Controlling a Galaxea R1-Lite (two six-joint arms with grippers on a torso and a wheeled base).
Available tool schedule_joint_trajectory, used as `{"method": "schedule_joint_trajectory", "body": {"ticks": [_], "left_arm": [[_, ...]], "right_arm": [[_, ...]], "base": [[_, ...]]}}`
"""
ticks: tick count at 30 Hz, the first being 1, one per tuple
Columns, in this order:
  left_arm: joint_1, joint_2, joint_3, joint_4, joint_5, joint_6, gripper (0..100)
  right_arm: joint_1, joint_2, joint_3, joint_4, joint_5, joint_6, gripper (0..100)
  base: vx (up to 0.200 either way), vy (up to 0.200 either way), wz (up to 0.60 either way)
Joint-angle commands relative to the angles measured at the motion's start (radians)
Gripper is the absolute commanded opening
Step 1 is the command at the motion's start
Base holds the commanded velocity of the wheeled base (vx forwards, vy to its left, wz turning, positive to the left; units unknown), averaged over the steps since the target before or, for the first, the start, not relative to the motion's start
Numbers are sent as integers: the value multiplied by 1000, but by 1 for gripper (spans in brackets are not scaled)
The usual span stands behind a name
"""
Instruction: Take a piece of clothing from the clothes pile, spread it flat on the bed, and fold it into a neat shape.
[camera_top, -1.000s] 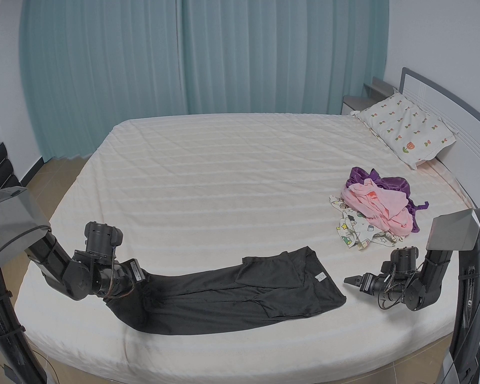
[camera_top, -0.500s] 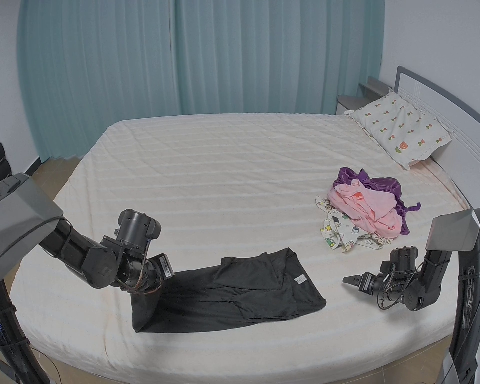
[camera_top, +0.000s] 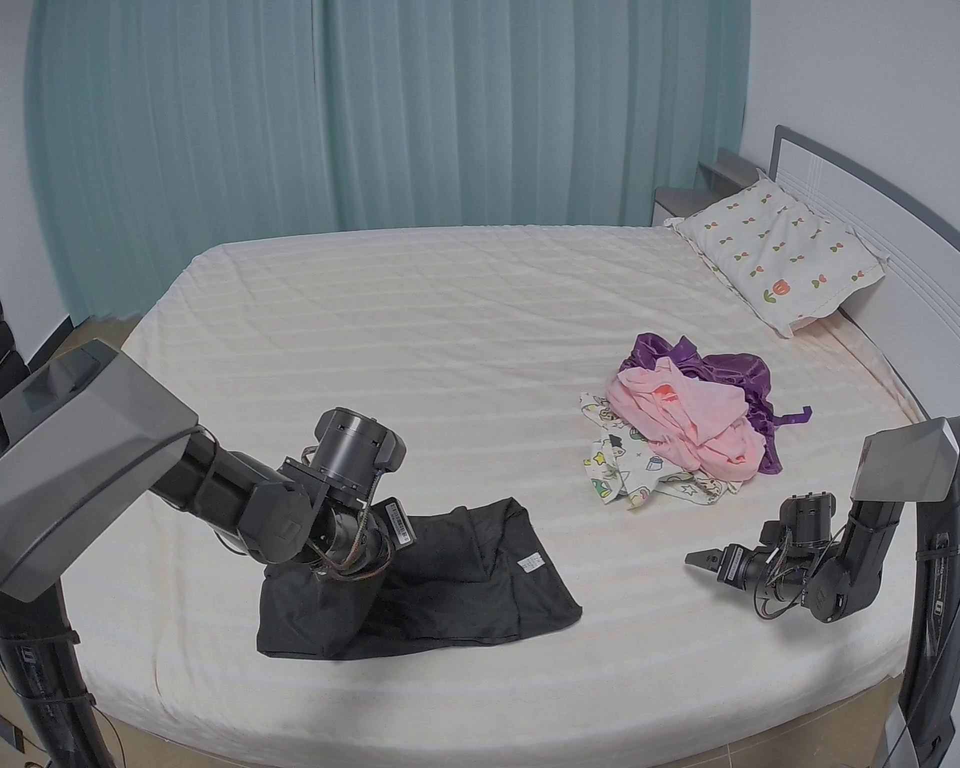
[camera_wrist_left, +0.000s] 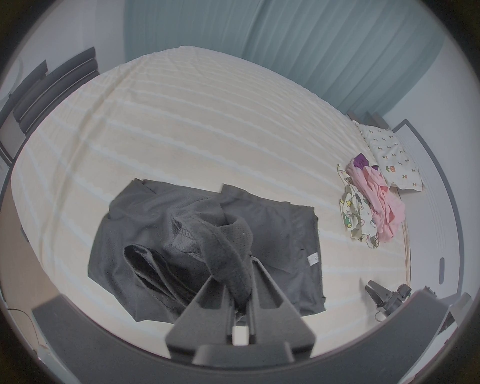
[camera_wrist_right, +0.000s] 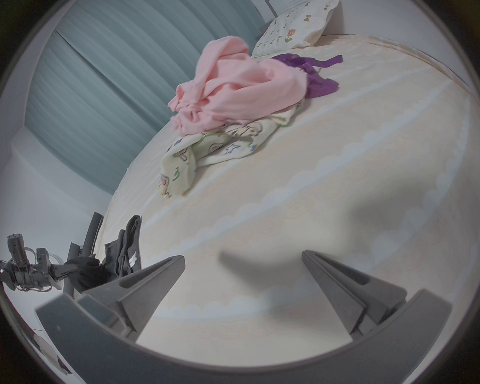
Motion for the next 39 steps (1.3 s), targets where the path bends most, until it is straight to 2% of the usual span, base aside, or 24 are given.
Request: {"method": "schedule_joint_trajectory", "body": {"ticks": [1,8,13,17,23,27,28,34,39], "left_arm": [[-16,68,-46,0,7,-15,0],[-32,127,-118,8,18,-78,0],[-73,125,-121,9,18,-108,0],[-76,136,-158,9,29,-122,0],[-65,202,-230,5,116,-177,0],[-65,203,-245,8,124,-205,0],[-70,203,-242,9,124,-208,100],[-75,186,-232,11,116,-209,100],[-61,81,-193,11,107,-211,100]], "right_arm": [[2,2,0,0,1,0,100],[5,9,0,-2,-1,0,100],[5,9,0,-2,-1,0,100],[7,12,2,-2,-1,0,100],[7,13,2,-3,-1,-2,100],[7,13,2,-3,-1,-2,100],[7,13,2,-3,-1,-2,100],[7,13,3,-3,-1,-2,100],[7,13,5,-3,-1,-2,100]], "base": [[0,-200,0],[0,-200,0],[0,0,0],[0,0,0],[0,0,0],[0,0,0],[0,0,0],[0,0,0],[0,0,0]]}}
